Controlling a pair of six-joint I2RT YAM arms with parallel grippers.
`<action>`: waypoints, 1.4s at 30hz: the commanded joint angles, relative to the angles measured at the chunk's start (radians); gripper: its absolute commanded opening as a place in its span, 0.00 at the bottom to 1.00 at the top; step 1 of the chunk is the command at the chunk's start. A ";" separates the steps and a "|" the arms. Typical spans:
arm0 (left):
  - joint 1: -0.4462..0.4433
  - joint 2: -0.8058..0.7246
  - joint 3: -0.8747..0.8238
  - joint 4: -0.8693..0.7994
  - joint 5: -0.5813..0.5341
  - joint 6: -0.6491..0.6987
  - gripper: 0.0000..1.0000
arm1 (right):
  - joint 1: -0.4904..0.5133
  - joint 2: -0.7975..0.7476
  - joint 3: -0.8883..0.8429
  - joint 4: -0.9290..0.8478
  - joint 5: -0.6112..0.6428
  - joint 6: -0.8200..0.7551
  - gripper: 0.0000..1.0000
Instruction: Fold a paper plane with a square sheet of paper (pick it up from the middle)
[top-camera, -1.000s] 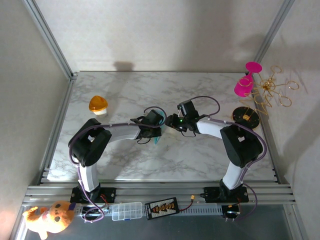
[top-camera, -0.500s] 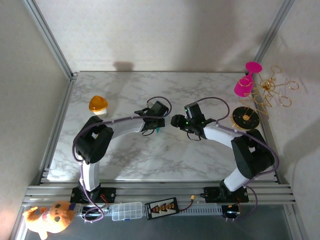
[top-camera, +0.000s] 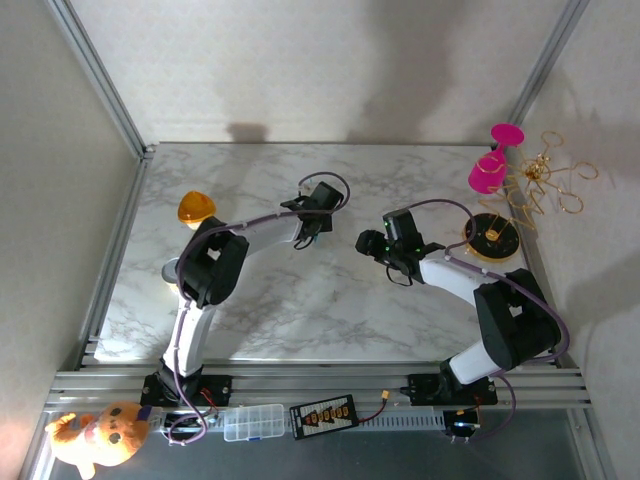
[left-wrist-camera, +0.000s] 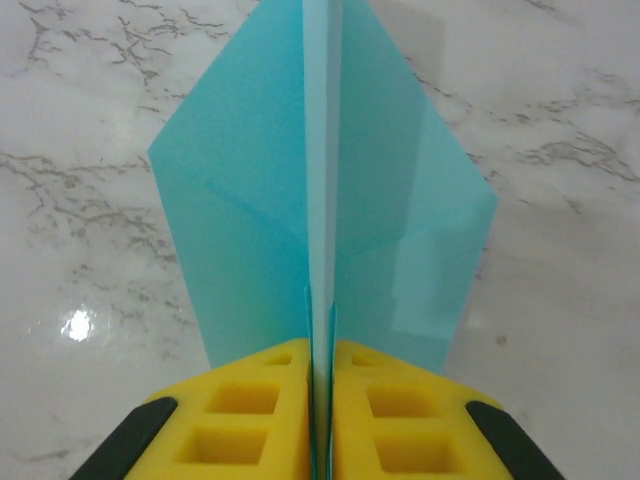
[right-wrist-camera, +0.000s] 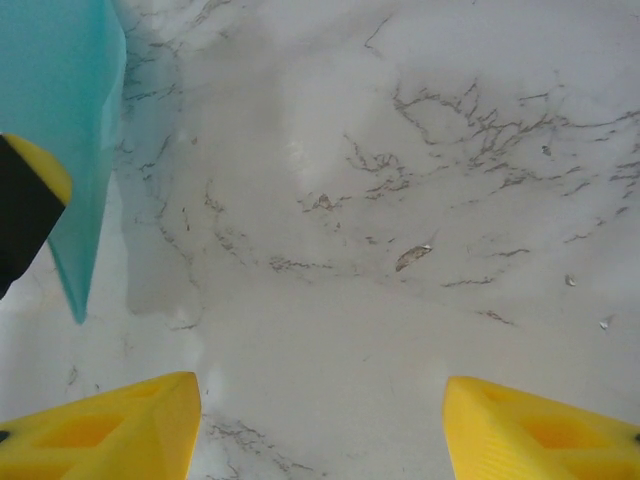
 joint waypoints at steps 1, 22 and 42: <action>0.009 0.041 0.041 -0.044 -0.043 0.021 0.13 | -0.006 0.003 0.009 -0.016 0.000 -0.002 0.66; 0.012 0.143 0.112 -0.069 -0.011 0.038 0.34 | -0.008 0.036 0.037 -0.015 -0.040 0.029 0.66; 0.010 0.229 0.146 -0.150 0.017 0.099 0.48 | -0.007 -0.008 0.028 -0.027 0.031 0.019 0.87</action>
